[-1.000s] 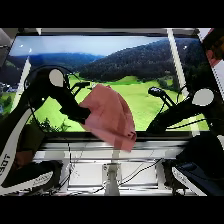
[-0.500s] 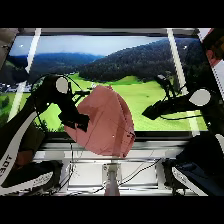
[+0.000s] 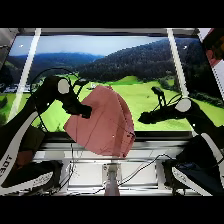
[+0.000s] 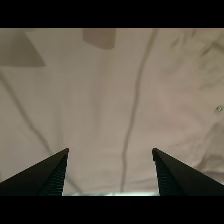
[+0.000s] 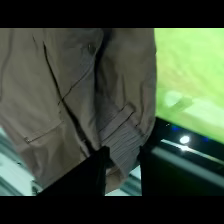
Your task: Fold the clothes and pants, and hang the long-sleeved shirts on hangers.
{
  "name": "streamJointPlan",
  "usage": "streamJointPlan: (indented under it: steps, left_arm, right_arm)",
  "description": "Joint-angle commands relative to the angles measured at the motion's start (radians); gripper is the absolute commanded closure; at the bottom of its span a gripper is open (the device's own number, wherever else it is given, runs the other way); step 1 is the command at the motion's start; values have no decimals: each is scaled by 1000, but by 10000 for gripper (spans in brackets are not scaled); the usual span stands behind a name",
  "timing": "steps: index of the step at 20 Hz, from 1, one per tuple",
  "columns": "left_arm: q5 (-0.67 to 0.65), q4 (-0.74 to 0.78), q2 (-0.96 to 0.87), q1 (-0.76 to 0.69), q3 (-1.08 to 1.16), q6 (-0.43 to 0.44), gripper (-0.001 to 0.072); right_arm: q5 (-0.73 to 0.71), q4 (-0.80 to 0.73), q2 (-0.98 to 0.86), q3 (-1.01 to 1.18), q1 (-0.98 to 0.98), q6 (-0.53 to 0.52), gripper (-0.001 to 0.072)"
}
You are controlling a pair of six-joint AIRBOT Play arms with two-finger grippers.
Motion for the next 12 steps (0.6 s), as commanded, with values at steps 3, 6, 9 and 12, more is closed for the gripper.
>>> streamJointPlan:
  steps: [3,6,9,12]
  left_arm:
    - [144,-54,1,-1,0,1,107]
    - [147,-58,0,-1,0,0,107]
    - [150,-85,0,-1,0,0,107]
    - [158,-126,0,-1,0,0,107]
  right_arm:
    - [-24,279,197,-212,1,58,543]
    - [-99,356,308,-343,1,232,539]
    - [-113,412,339,-413,1,275,293]
    - [-177,393,338,-417,1,353,287]
